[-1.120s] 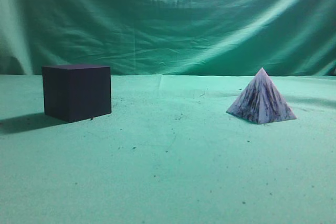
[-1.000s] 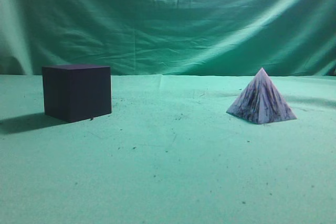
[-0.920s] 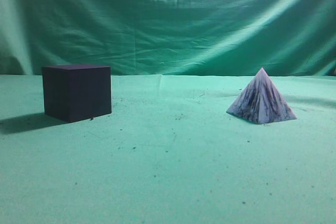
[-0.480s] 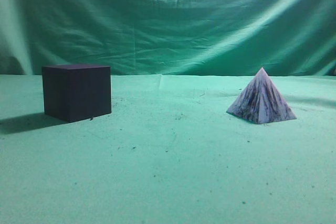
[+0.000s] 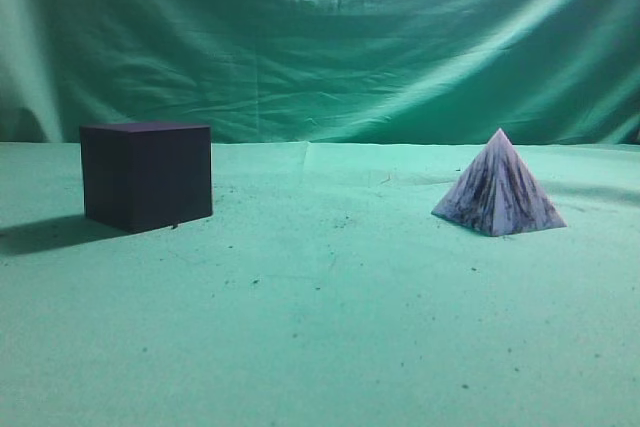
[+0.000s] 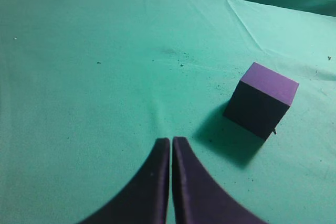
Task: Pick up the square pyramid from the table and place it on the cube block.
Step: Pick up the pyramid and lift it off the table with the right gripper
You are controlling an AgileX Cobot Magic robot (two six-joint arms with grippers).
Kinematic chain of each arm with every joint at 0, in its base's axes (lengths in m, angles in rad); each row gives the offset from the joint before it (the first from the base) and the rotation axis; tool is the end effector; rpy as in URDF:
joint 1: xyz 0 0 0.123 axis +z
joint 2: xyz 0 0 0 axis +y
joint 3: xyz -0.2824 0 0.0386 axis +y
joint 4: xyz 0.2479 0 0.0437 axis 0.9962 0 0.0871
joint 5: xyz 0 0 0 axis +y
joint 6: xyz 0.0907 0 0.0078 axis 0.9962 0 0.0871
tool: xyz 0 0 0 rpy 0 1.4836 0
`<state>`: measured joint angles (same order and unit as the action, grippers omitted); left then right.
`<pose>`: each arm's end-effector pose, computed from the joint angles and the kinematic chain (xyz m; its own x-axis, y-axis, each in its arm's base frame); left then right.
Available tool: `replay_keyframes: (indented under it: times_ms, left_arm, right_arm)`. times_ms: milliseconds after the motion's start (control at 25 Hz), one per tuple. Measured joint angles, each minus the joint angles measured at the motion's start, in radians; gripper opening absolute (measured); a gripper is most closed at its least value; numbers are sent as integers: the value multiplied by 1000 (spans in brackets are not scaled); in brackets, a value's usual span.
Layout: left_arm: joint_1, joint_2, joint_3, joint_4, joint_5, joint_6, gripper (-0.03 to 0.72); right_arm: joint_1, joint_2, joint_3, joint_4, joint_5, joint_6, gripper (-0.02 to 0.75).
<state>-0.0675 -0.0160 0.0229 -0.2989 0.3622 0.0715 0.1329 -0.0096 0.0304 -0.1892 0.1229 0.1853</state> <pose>0.0517 -0.0131 0.1750 -0.2924 -0.1871 -0.9378 0.1092 0.9677 -0.2271 0.0566 0.0054 0.1924 -0.0536 -0.0097 -0.9985 -0.1098 0.9939 -0.0038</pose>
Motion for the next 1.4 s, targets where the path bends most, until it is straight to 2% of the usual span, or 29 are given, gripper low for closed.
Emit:
replay_keyframes:
  times_ms: [120, 200, 360, 560, 680, 760, 920, 1040, 1120, 1400]
  left_arm:
    - [0, 0, 0, 0, 0, 0, 0]
    - [0, 0, 0, 0, 0, 0, 0]
    - [0, 0, 0, 0, 0, 0, 0]
    - [0, 0, 0, 0, 0, 0, 0]
    - [0, 0, 0, 0, 0, 0, 0]
    - [0, 0, 0, 0, 0, 0, 0]
    - [0, 0, 0, 0, 0, 0, 0]
    - [0, 0, 0, 0, 0, 0, 0]
    - [0, 0, 0, 0, 0, 0, 0]
    - [0, 0, 0, 0, 0, 0, 0]
  right_arm:
    - [0, 0, 0, -2, -182, 2, 0]
    - [0, 0, -8, 10, -189, 17, 0]
    - [0, 55, -160, 63, 53, 44, 0]
    - [0, 291, -373, 91, 320, 50, 0]
    - [0, 452, -459, 149, 424, 43, 0]
    - [0, 541, -513, 201, 484, -26, 0]
    - [0, 765, -676, 341, 711, -346, 0]
    - [0, 924, -781, 371, 840, -418, 0]
    - [31, 1010, -813, 369, 853, -424, 0]
    - [260, 1254, -886, 307, 743, -355, 0]
